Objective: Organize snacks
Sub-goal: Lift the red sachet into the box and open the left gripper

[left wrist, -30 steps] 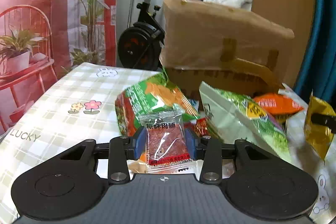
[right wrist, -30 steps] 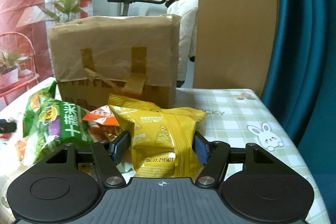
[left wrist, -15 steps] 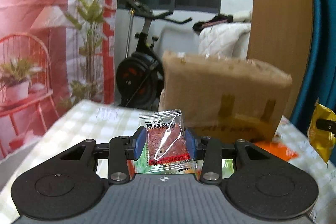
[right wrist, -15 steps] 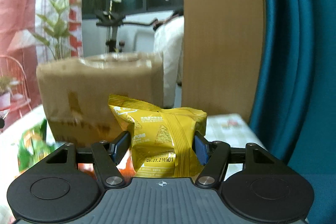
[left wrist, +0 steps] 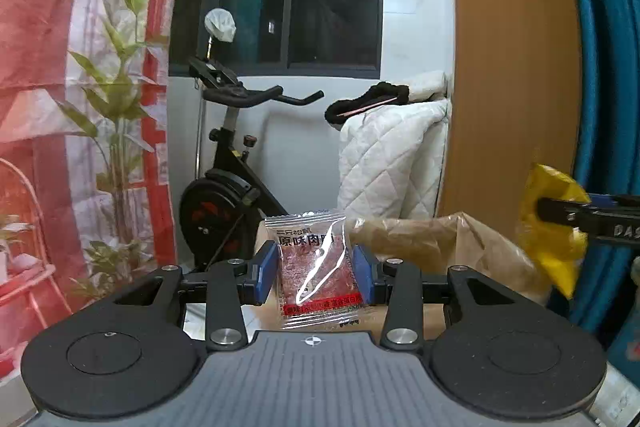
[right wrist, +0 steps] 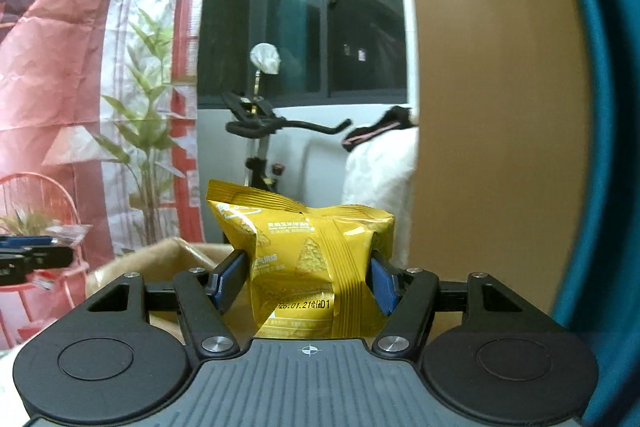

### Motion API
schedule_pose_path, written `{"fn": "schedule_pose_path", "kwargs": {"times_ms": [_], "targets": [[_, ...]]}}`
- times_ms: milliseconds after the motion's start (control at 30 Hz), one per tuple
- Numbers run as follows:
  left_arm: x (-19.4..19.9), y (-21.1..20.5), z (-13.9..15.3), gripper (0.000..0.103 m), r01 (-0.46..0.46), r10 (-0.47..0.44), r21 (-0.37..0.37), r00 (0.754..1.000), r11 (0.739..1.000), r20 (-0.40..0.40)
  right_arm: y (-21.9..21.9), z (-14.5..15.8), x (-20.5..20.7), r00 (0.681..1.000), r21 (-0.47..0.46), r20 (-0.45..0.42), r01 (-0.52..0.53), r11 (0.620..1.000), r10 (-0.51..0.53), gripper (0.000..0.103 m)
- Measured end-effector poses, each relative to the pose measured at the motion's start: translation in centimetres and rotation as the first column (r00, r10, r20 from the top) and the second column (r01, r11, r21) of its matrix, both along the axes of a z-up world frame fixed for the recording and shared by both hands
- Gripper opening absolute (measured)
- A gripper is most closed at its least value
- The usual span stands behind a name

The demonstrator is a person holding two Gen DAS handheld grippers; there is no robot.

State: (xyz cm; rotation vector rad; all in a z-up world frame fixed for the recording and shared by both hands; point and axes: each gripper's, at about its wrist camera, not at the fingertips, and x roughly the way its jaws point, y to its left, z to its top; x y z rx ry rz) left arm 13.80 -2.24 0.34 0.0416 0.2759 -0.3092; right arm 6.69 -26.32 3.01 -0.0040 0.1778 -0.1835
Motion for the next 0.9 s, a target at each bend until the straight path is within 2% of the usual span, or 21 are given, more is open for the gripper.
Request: {"fn": "schedule_pose_path", "kwargs": {"times_ms": [200, 400, 567, 767, 900], "targets": [[4.1, -2.2, 0.1, 0.043, 0.024, -0.023, 0.026, 0.999, 0.999, -0.038, 0.1, 0.2, 4.6, 1.0, -0.007, -0.026, -0.017, 1.0, 0.017, 0.061], [7.4, -3.9, -1.2, 0.043, 0.04, -0.036, 0.038, 0.995, 0.998, -0.091, -0.8, -1.9, 7.8, 0.995, 0.035, -0.097, 0.003, 0.999, 0.0, 0.061], [8.7, -4.6, -2.2, 0.044, 0.053, -0.044, 0.067, 0.991, 0.996, -0.127, -0.3, -2.6, 8.4, 0.994, 0.007, -0.105, 0.004, 1.0, -0.003, 0.061], [9.5, -3.5, -2.9, 0.044, 0.039, -0.031, 0.043, 0.986, 0.998, -0.167, 0.5, -2.1, 9.1, 0.995, 0.021, -0.088, -0.042, 0.999, 0.043, 0.06], [10.1, -3.1, -3.4, 0.044, 0.039, -0.029, 0.043, 0.98, 0.998, -0.195, 0.4, -2.8, 10.5, 0.99, 0.078, -0.127, -0.051, 0.996, 0.06, 0.06]]}}
